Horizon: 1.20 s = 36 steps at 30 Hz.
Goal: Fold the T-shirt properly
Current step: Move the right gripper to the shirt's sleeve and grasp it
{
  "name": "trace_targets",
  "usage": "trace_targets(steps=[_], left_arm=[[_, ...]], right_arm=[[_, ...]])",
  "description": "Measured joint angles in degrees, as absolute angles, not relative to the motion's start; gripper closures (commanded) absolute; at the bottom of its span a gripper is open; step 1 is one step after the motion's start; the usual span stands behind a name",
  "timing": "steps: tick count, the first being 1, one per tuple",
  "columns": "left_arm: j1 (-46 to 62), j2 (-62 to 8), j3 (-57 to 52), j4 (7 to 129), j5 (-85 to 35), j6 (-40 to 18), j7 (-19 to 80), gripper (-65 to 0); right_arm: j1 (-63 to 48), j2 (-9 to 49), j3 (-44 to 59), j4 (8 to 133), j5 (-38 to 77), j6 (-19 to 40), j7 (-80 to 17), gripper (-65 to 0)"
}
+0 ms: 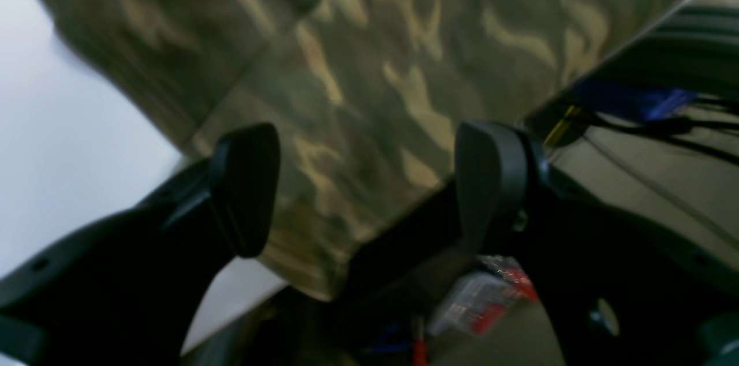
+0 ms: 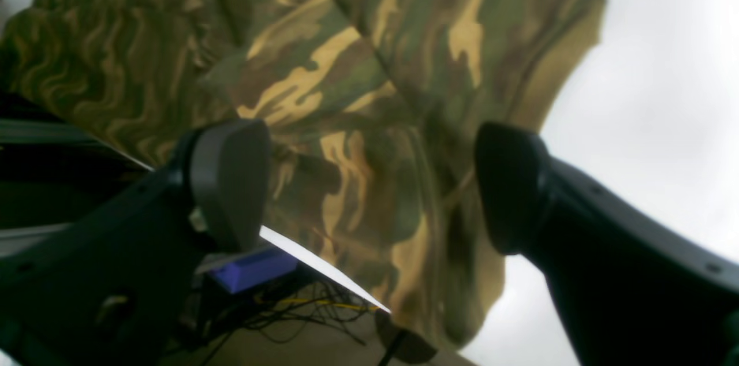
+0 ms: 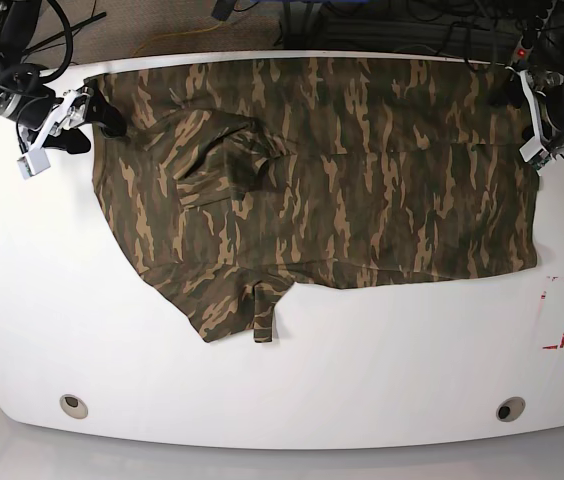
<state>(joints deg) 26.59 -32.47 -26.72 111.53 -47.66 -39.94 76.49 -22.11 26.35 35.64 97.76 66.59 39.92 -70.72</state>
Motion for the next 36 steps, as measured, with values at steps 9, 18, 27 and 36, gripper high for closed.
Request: trace_targets(steps=[9, 18, 27, 36], left_arm=[[26.8, -28.8, -20.1, 111.2, -22.8, -39.9, 71.3, -43.9], [26.5, -28.5, -14.7, 106.3, -12.2, -40.0, 68.5, -43.9], [26.5, -28.9, -14.6, 102.6, -12.3, -40.0, 64.8, -43.9], [26.5, -29.0, -14.7, 102.4, -12.4, -40.0, 64.6, -43.9]], right_arm=[[-12.0, 22.8, 22.7, 91.7, 66.3, 39.7, -70.1, -53.1], [-1.2, 19.2, 18.5, 85.1, 52.8, 39.6, -69.6, -53.1], [2.9, 14.2, 17.2, 84.2, 42.0, 39.6, -69.6, -53.1], [4.6, 13.6, 17.3, 78.2, 40.9, 39.7, -66.2, -53.0]])
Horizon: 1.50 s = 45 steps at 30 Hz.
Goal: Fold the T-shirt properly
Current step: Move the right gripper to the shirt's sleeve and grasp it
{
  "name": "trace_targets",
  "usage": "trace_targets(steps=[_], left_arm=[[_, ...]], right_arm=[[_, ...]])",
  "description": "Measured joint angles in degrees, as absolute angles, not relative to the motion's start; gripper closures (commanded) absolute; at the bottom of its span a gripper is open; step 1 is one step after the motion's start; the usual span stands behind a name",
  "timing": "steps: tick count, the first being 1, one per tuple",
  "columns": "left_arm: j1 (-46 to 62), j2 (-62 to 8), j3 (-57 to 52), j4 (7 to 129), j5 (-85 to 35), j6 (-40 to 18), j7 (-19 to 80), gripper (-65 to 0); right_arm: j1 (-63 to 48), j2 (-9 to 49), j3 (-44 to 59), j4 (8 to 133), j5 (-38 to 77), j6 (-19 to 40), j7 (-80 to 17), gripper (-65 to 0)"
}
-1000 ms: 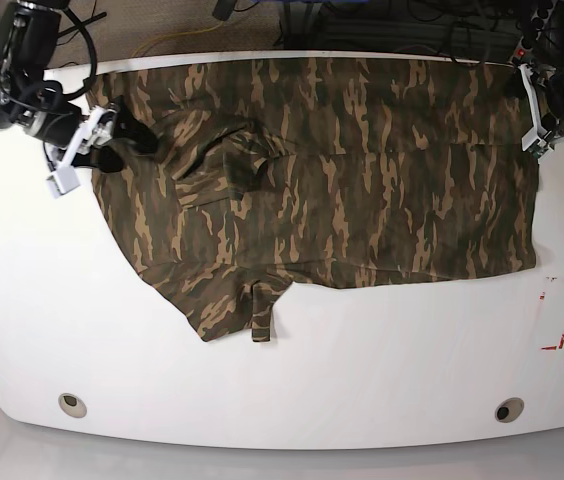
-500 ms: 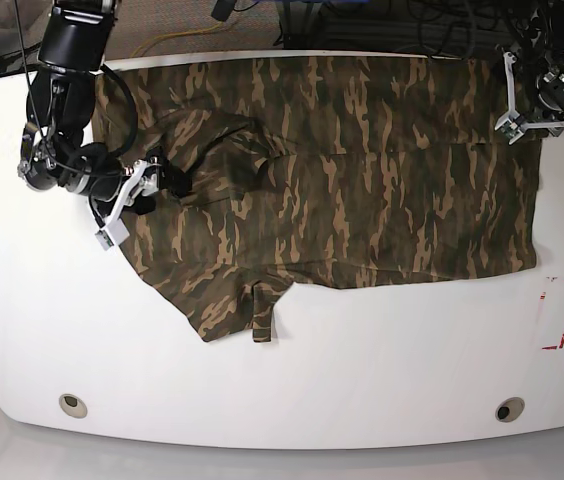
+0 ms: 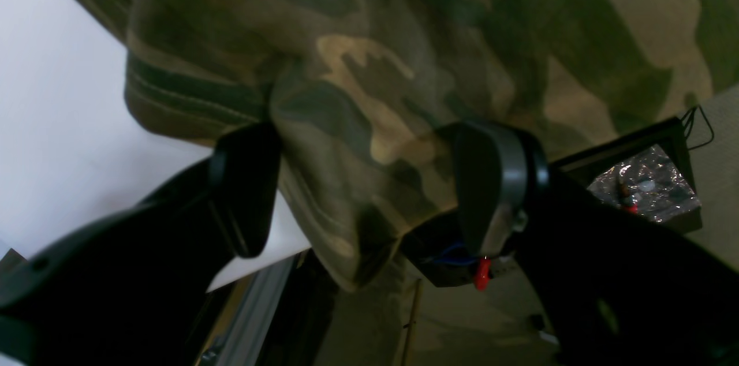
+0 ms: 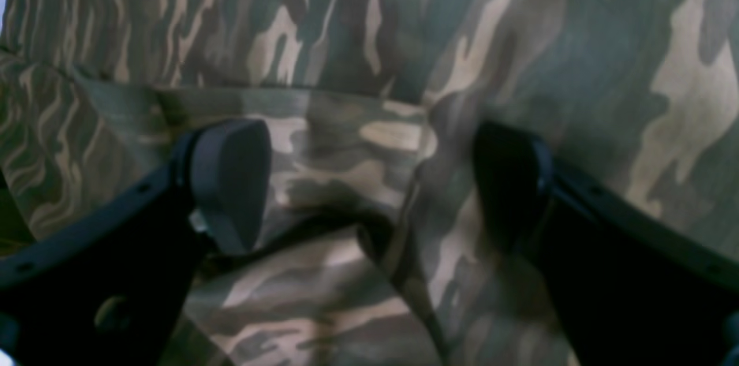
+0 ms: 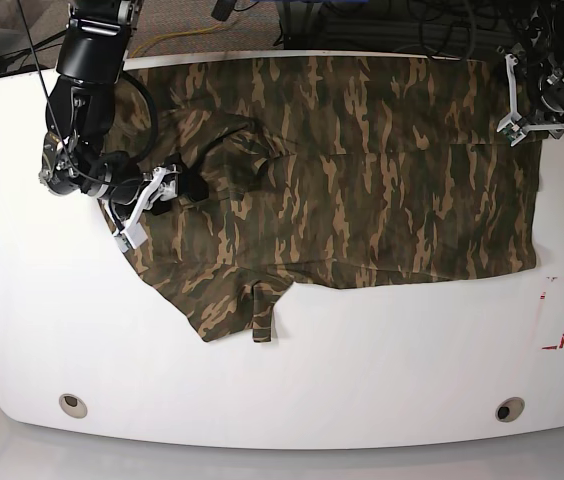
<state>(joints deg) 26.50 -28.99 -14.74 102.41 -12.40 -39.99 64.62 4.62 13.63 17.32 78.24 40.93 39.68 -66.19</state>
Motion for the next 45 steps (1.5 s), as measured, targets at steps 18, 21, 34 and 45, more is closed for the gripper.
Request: trace_targets(steps=[18, 21, 34, 45], left_arm=[[26.5, -29.1, -14.7, 102.4, -12.5, -40.0, 64.6, -43.9], [26.5, -29.1, -14.7, 102.4, -12.5, -40.0, 64.6, -43.9], [24.8, -28.9, -14.4, 102.0, -12.2, -40.3, 64.8, -43.9], [24.8, -28.9, -14.3, 102.0, -12.2, -40.1, 64.5, -43.9]], right_arm=[[4.3, 11.9, 15.0, 78.2, 40.8, 39.7, -66.9, -9.4], [4.3, 12.1, 14.9, 78.2, 40.7, 39.7, -65.6, 0.0], [5.0, 14.1, 14.9, 84.4, 40.8, 39.7, -64.2, 0.0], [10.9, 13.8, 14.6, 84.8, 40.7, 39.7, -64.2, -7.5]])
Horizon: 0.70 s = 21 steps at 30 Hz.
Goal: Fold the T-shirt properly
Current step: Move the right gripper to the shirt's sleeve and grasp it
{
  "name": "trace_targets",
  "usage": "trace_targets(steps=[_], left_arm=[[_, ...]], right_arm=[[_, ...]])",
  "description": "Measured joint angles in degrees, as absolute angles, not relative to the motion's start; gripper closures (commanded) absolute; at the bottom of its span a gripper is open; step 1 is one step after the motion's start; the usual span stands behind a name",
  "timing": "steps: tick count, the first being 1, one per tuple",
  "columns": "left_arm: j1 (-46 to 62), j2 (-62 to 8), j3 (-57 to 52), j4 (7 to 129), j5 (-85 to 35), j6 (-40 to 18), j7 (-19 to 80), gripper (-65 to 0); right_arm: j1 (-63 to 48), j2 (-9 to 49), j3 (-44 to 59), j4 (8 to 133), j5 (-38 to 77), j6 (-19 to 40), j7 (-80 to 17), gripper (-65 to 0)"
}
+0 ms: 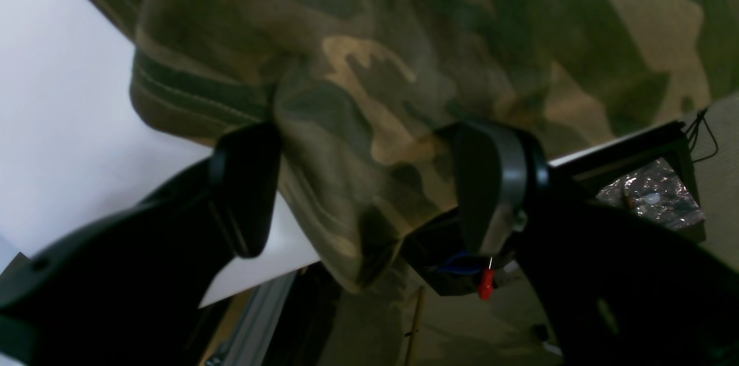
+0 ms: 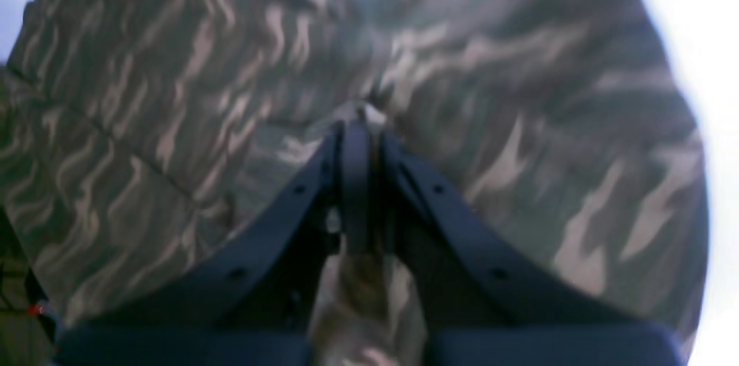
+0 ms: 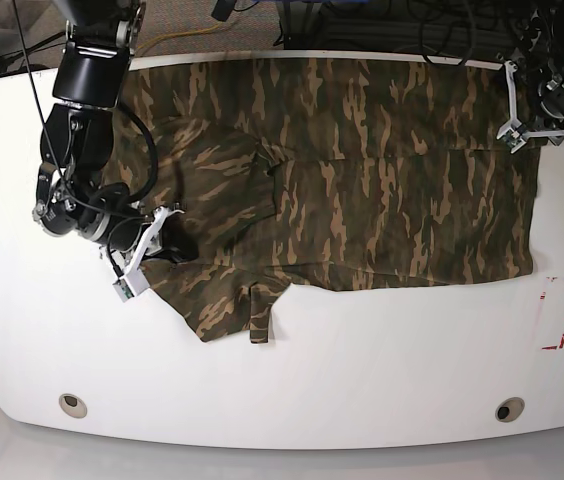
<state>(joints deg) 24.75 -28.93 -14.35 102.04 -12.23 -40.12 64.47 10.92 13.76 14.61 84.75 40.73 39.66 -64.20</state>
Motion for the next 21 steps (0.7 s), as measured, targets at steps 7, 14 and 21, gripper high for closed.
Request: trace_targets(steps=[7, 14, 21], left_arm=[[24.8, -28.9, -14.3, 102.0, -12.2, -40.1, 64.4, -43.9], [24.7, -28.9, -14.5, 102.1, -12.5, -40.1, 64.4, -43.9], [24.4, -28.7, -14.6, 103.3, -12.4, -40.2, 64.9, -43.9]], right_arm=[[14.1, 13.5, 14.6, 76.2, 40.6, 39.6, -60.9, -15.2], [15.2, 15.8, 14.6, 73.3, 40.9, 39.7, -60.2, -46.9], [15.7, 22.2, 14.6, 70.7, 40.9, 39.1, -52.8, -48.2]])
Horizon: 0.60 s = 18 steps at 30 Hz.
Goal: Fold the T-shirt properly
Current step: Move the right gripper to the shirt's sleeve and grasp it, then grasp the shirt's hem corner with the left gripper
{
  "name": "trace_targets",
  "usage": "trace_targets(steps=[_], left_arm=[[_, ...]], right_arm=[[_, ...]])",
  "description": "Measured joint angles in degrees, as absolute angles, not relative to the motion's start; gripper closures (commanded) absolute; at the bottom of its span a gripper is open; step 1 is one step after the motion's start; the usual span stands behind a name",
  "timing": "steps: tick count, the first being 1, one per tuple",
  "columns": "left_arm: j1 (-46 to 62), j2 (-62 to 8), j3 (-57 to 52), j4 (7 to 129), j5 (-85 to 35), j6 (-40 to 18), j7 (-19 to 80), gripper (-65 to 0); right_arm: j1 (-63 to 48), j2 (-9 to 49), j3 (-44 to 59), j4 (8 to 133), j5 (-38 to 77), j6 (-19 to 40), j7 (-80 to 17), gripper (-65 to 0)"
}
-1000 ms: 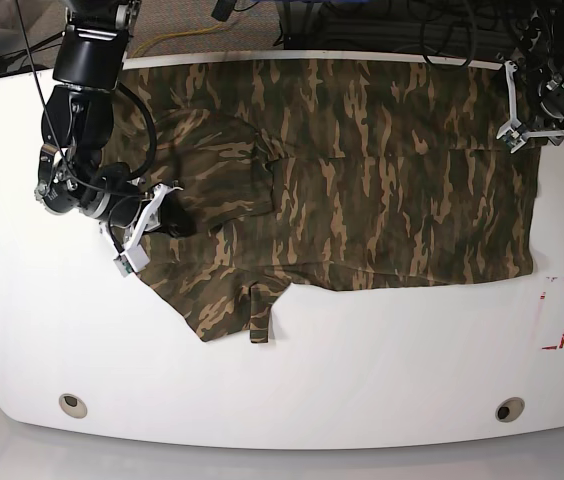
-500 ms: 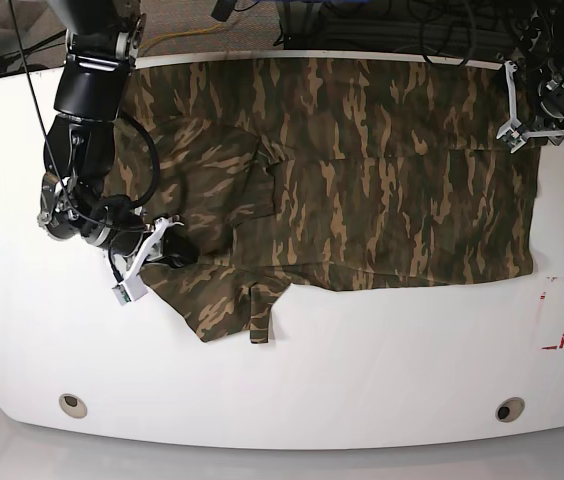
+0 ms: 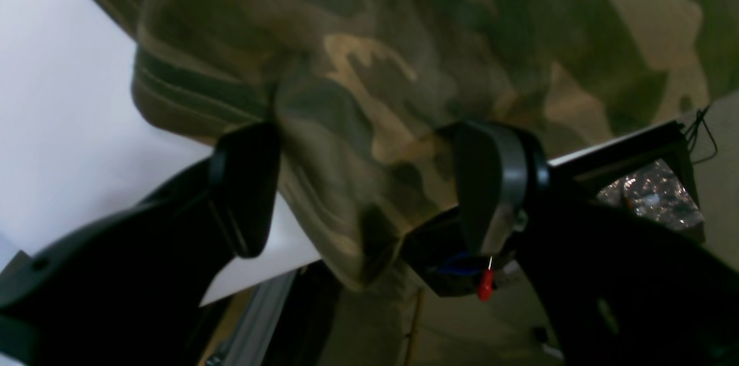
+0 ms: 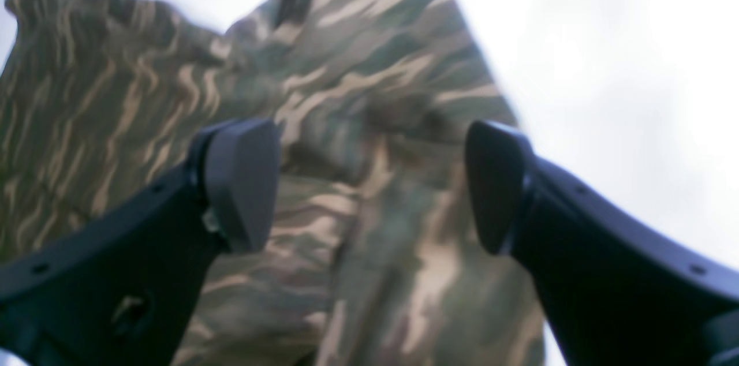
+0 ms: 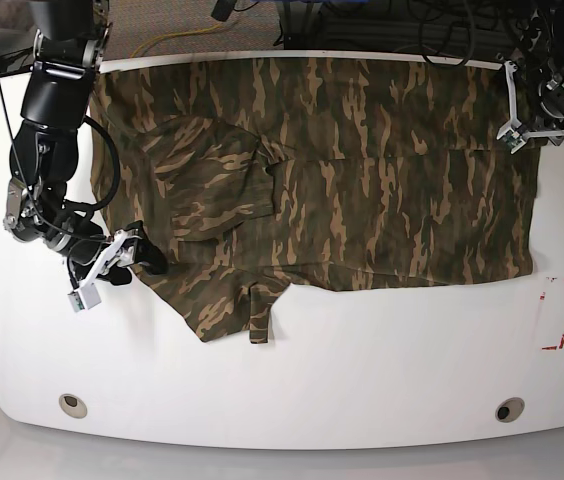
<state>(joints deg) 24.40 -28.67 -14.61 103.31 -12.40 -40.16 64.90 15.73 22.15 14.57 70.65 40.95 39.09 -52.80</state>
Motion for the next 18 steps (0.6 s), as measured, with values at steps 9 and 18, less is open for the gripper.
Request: trace_targets(steps=[9, 18], left_arm=[[20.6, -25.9, -14.7, 109.4, -12.7, -40.1, 65.1, -43.9], [13.7, -23.0, -24.9, 110.4, -12.7, -40.2, 68.1, -43.9]], right_arm=[[26.8, 24.3, 14.6, 44.4, 24.0, 38.9, -40.6, -48.2], [34.3, 21.3, 14.7, 30.7, 11.2, 39.7, -28.4, -48.2]])
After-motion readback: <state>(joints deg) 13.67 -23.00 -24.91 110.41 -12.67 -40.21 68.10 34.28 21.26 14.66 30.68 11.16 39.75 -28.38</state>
